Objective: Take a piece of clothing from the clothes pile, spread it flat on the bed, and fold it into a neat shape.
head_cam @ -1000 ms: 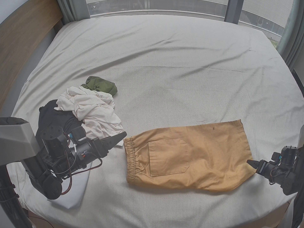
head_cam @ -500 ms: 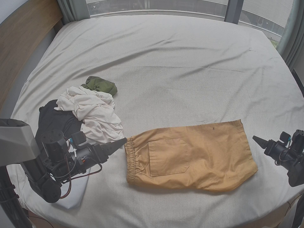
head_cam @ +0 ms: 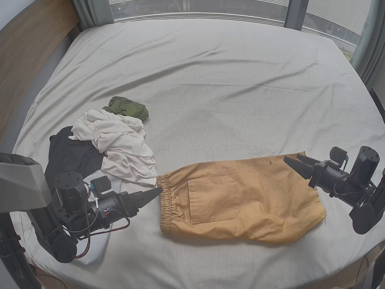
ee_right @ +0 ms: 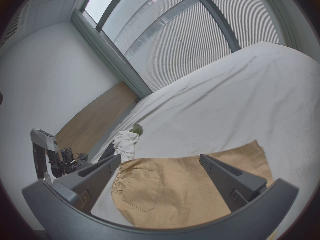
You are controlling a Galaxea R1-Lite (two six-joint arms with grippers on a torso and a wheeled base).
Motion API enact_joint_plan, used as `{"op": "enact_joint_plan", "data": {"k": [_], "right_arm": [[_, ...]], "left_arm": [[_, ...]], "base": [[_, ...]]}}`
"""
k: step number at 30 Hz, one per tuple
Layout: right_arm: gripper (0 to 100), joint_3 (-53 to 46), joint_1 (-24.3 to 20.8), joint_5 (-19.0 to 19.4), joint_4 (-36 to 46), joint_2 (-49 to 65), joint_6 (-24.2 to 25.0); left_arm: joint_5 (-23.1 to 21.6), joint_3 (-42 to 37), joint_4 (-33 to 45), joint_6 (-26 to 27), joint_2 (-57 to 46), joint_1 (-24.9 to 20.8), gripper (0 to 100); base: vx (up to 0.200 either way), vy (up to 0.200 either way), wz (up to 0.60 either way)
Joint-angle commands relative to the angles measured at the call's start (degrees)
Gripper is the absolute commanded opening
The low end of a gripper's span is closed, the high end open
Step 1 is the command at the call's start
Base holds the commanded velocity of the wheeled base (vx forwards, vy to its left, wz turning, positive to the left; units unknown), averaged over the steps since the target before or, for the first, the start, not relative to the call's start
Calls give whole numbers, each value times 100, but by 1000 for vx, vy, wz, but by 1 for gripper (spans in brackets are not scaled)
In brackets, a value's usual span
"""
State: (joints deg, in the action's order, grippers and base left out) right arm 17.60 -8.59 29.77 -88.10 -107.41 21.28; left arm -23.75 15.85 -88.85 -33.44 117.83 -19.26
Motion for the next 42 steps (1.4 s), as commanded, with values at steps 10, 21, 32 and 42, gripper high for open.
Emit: {"op": "enact_joint_plan", "data": {"k": [10, 21, 32, 42], "right_arm": [[100, -196, -213, 55, -14, -140, -2], [100, -196, -301, 38, -14, -149, 7], [100, -187, -301, 38, -14, -149, 7], [100, -187, -301, 38, -14, -140, 7]], "left_arm": [[28, 85, -10, 426, 741, -87, 100], [46, 199, -10, 461, 1101, -122, 100], [248, 481, -10, 461, 1506, -289, 100], [265, 964, -19, 408, 1910, -482, 100]], "base": [[0, 0, 0], [0, 0, 0], [0, 0, 0], [0, 0, 0]]}}
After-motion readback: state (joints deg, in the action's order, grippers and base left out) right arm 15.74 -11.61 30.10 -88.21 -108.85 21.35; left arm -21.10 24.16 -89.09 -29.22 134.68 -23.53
